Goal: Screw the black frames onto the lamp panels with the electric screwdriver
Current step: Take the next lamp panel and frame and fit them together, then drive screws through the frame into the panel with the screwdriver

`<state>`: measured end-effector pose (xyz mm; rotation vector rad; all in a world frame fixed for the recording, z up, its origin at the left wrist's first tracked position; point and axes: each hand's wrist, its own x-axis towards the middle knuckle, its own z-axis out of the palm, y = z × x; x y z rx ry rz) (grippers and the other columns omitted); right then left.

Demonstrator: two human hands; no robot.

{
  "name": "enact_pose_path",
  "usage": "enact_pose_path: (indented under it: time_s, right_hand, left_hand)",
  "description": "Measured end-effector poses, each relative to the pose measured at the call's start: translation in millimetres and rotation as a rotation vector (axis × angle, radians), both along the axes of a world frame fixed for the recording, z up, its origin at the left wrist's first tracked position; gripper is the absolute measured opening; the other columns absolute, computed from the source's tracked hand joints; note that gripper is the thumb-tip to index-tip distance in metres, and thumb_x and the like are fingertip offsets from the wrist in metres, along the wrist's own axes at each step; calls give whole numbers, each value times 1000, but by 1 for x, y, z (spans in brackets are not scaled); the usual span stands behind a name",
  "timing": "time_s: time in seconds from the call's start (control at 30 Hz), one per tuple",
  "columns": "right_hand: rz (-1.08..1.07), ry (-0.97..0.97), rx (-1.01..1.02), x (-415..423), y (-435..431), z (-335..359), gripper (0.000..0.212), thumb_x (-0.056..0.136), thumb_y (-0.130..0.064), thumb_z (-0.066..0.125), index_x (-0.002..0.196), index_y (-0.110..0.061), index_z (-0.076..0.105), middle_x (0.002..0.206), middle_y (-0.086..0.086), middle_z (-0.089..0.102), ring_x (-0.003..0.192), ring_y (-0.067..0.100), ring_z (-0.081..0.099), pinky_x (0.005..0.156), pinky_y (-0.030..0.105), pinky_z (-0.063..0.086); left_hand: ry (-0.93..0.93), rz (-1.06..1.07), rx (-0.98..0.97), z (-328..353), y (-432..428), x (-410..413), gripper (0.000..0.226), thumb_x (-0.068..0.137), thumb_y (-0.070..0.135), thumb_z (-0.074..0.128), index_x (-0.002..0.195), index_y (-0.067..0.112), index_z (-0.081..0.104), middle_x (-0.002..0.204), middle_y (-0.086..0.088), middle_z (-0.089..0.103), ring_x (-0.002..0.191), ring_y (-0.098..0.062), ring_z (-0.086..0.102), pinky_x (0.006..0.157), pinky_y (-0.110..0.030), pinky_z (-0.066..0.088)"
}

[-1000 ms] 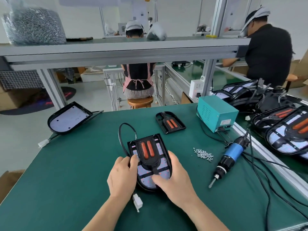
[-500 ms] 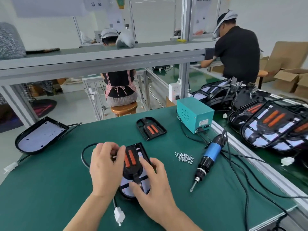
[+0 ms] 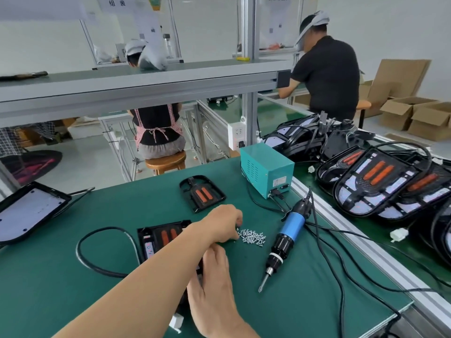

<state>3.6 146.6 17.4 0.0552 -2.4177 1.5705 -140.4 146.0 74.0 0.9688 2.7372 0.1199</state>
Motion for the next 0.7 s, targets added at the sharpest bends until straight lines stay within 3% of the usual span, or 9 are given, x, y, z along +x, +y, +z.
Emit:
enact_pose_path:
  time_s: [0.13,0.2,0.3,0.37,0.47,0.53,0.6,0.7]
  right_hand:
    - [12,-4,7,-3,1,-2,58,87,-49,32,142,-31,41,127,-20,33,120,-8,31,97,16,37]
    - [28,5,31,-3,0,-5,53,89,-40,37,141,-33,42,127,-21,31,120,-7,30,95,14,37]
    - [46,30,59,-4,0,-9,47,94,-28,46,141,-32,45,135,-19,31,124,-4,30,88,-1,30]
    - [45,18,66,-4,0,-9,42,95,-28,46,137,-29,49,136,-17,33,124,-4,32,87,-3,28]
    - [46,0,12,-4,1,-8,42,97,-31,47,138,-34,50,132,-19,36,120,-6,41,88,0,32]
    - [48,0,3,-4,0,-9,45,97,-32,47,141,-38,47,134,-21,35,122,-7,43,97,7,35]
    - [42,2,4,-3,0,-8,47,96,-29,47,143,-38,47,137,-19,35,128,-5,40,106,16,36]
    - [1,12,33,-3,4,-6,39,97,-24,48,135,-31,53,128,-11,41,125,4,40,107,25,38]
  left_hand:
    - [-13,4,65,-4,3,-2,20,87,17,75,105,10,68,110,-4,62,98,-22,56,85,-33,46]
    - [-19,5,67,-5,3,-1,11,88,14,72,98,11,68,106,-4,64,97,-22,57,85,-34,48]
    - [-11,4,50,-6,4,2,3,91,11,66,94,12,67,104,-5,65,98,-24,59,86,-36,49]
    - [-8,8,32,-7,4,4,6,93,9,61,96,12,67,104,-5,66,97,-24,59,83,-34,49]
    - [-48,52,21,-8,1,7,13,90,4,57,97,13,62,104,-6,65,97,-25,60,84,-38,52]
    - [-73,92,22,-9,-1,9,19,88,0,51,101,13,58,105,-8,63,97,-28,59,87,-43,52]
    - [-56,113,33,-9,-2,12,26,89,0,44,106,14,58,110,-7,63,102,-28,57,88,-40,49]
    - [-27,160,151,-4,-6,16,33,95,3,43,116,14,65,122,-4,64,113,-24,57,97,-34,46]
